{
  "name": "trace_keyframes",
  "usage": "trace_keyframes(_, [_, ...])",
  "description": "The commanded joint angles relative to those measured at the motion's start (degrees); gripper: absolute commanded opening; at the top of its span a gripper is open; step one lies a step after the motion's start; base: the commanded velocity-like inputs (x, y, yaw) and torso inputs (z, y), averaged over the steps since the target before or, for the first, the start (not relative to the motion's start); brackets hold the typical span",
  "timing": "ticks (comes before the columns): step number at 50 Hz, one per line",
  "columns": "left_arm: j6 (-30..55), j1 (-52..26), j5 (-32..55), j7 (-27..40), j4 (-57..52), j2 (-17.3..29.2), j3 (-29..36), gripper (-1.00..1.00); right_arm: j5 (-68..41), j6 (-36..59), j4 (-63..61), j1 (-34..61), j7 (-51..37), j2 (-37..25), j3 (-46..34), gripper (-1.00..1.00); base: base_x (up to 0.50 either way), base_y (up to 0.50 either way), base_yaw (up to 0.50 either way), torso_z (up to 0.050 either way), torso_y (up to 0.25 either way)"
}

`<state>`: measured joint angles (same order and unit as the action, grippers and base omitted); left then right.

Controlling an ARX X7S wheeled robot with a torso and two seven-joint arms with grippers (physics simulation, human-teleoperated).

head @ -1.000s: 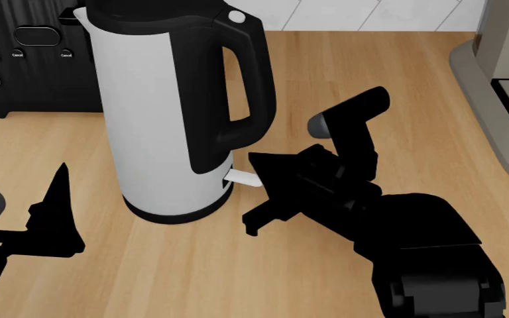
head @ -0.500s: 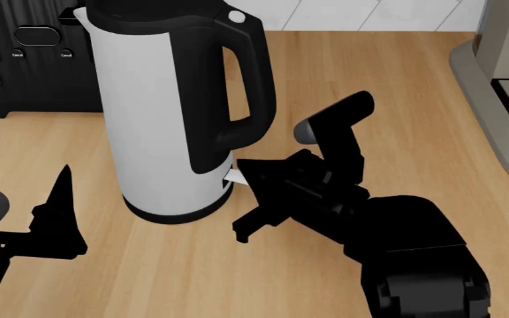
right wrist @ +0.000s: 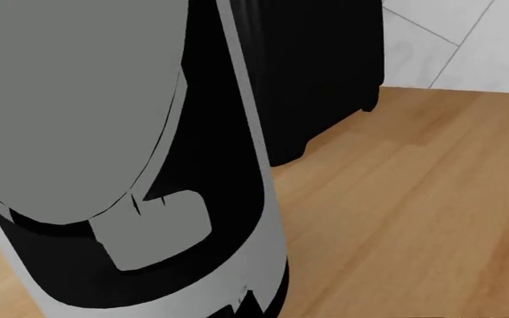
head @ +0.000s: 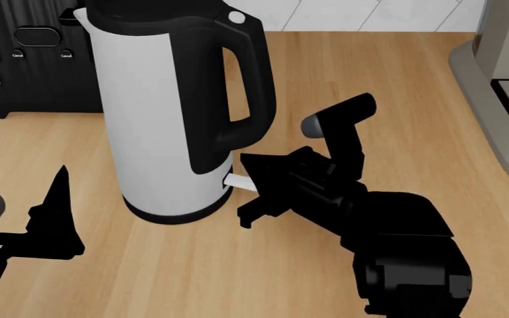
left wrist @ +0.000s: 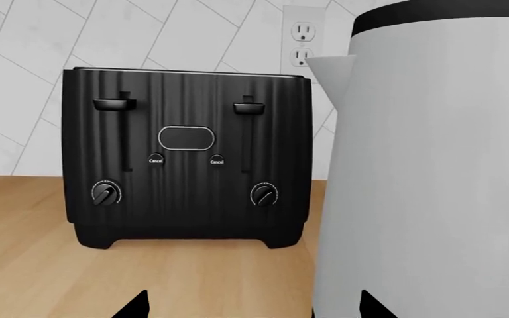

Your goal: Press down the lever to turn on the electric kettle.

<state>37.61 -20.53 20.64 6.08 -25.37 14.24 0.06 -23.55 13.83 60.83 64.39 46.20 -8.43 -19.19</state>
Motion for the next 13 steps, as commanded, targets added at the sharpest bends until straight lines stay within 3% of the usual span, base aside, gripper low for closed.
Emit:
trace_keyframes(1, [0.60,-0.33,0.74,0.39,-0.32,0.27,-0.24,1.00,4.64,-5.77,13.89,1.02,0.55,2.36,-1.57,-1.00,0.00,0.00,0.00,0.000,0.000])
trace_keyframes(5, [-2.35,0.97,0.04,-0.31,1.44,0.23,-0.08,1.00,5.38,-5.80,13.93,0.63,0.64,2.52,-1.36,-1.00,0.00,0.00,0.00,0.000,0.000])
trace_keyframes(13, [0.12,-0.17,1.02,0.56,-0.08,0.55,-0.28,1.00,6.75,-5.55,13.97,0.56,0.59,2.68,-0.40,-1.00,0.00,0.00,0.00,0.000,0.000])
